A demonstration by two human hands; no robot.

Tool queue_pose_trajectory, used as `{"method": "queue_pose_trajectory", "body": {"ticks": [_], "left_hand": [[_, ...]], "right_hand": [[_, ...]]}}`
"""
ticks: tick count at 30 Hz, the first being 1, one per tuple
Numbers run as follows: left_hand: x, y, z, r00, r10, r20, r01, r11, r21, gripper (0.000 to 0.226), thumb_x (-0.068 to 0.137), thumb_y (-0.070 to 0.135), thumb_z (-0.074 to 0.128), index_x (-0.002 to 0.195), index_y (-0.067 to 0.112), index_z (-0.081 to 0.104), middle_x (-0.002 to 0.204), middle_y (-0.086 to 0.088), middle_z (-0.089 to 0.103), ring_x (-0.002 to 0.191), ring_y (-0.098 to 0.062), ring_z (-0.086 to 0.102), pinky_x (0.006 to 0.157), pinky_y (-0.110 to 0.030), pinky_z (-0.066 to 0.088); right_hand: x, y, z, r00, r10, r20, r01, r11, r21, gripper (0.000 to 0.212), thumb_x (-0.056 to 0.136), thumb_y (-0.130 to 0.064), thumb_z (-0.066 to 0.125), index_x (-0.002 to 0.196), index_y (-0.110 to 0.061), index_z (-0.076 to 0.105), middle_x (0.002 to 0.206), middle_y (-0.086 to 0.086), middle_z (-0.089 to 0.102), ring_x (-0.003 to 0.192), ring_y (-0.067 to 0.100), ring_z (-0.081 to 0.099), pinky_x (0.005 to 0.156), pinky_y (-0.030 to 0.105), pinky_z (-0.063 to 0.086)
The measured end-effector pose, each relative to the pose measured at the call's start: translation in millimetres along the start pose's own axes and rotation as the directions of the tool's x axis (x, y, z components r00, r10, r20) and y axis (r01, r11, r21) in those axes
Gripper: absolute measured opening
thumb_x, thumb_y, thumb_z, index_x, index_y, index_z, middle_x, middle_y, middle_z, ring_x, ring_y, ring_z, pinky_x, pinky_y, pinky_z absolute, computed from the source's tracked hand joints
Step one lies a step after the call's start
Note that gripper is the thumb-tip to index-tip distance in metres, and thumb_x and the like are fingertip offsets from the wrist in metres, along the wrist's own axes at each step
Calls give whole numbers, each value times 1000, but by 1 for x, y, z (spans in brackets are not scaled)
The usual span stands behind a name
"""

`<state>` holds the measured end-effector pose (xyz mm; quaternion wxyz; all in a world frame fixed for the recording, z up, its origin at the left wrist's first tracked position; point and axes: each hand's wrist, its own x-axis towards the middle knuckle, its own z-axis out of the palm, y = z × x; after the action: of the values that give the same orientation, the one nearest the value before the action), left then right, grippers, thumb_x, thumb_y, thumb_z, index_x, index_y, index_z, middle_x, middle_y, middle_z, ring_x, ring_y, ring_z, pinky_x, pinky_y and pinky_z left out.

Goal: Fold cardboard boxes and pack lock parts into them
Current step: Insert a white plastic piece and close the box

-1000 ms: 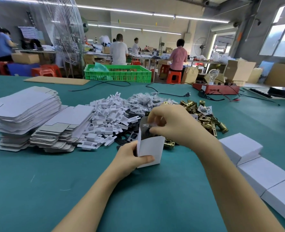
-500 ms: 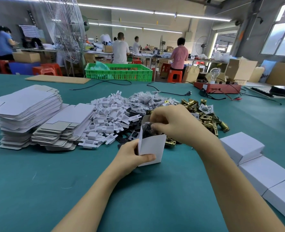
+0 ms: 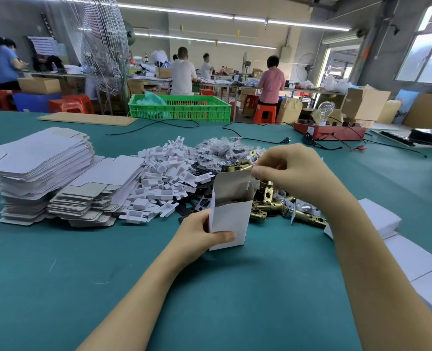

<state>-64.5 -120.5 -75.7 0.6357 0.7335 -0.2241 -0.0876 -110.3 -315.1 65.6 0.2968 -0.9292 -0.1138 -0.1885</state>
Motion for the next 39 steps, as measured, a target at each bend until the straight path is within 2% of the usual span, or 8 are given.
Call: {"method": "queue_pose_trajectory", "body": {"ticks": [3, 7, 11, 15, 23, 31, 35, 39], "left_hand": [[-1, 2, -1, 1000, -8, -28, 4, 993, -118, 36, 65, 25, 81, 99, 29, 74, 101, 4, 75, 95, -13, 71, 74, -19, 53], [-1, 4, -1, 1000, -2, -15, -1, 986, -164, 43, 66, 19, 80, 108, 18, 71, 105, -2, 75, 100, -17, 70, 86, -26, 56], [-2, 6, 2, 999, 26, 39, -24, 999, -47, 43, 65, 19, 79, 107, 22, 71, 102, 0, 76, 97, -14, 70, 82, -23, 55], [-3, 5, 5, 999, 30, 24, -30, 1000, 6, 46, 67, 25, 79, 112, 27, 68, 103, 4, 75, 101, -15, 69, 89, -31, 56], [-9, 7, 13, 964, 203, -172, -202, 979, 28, 62, 98, 16, 56, 132, 61, 31, 124, 7, 61, 110, -10, 64, 95, -24, 48], [-12, 8, 26, 928, 339, -155, -314, 935, 165, 55, 96, 8, 59, 131, 46, 42, 128, 18, 51, 109, -7, 62, 97, -25, 50], [-12, 10, 24, 925, 322, -200, -284, 939, 195, 62, 94, 17, 65, 124, 65, 38, 112, 36, 55, 96, -1, 66, 80, -15, 52], [-10, 9, 21, 915, 340, -218, -291, 929, 228, 66, 94, 16, 64, 121, 71, 38, 108, 34, 58, 92, 1, 67, 73, -13, 52]], "right_hand": [[-3, 12, 7, 993, 107, -54, -95, 978, 188, 31, 90, -46, 58, 81, -18, 68, 74, -2, 71, 60, 4, 61, 59, 21, 46], [-18, 25, 42, 980, 164, 111, -188, 946, 264, 70, 69, -77, 44, 114, -25, 57, 101, -7, 66, 93, 8, 63, 76, 25, 50], [-45, 44, 79, 976, 131, 174, -202, 839, 506, 37, 85, -45, 63, 117, -29, 54, 107, -5, 67, 97, 10, 65, 69, 16, 49], [-52, 53, 94, 992, 112, 63, -127, 788, 603, 28, 89, -18, 66, 115, -24, 57, 110, -3, 69, 101, 11, 65, 85, 26, 53], [-55, 68, 93, 975, 189, -115, -94, 824, 559, 31, 95, -19, 59, 125, -26, 55, 111, -10, 67, 101, 10, 63, 83, 27, 55], [-58, 65, 104, 973, 184, -137, -83, 837, 540, 29, 98, -17, 53, 110, -43, 51, 100, -28, 64, 91, -3, 60, 72, 12, 48], [-59, 62, 112, 976, 164, -147, -62, 845, 531, 35, 97, -17, 55, 113, -48, 48, 100, -25, 64, 90, 1, 61, 71, 15, 50], [-59, 63, 114, 967, 163, -195, -48, 871, 489, 46, 94, -17, 58, 134, -29, 38, 108, -18, 61, 95, -5, 59, 75, 11, 48]]}}
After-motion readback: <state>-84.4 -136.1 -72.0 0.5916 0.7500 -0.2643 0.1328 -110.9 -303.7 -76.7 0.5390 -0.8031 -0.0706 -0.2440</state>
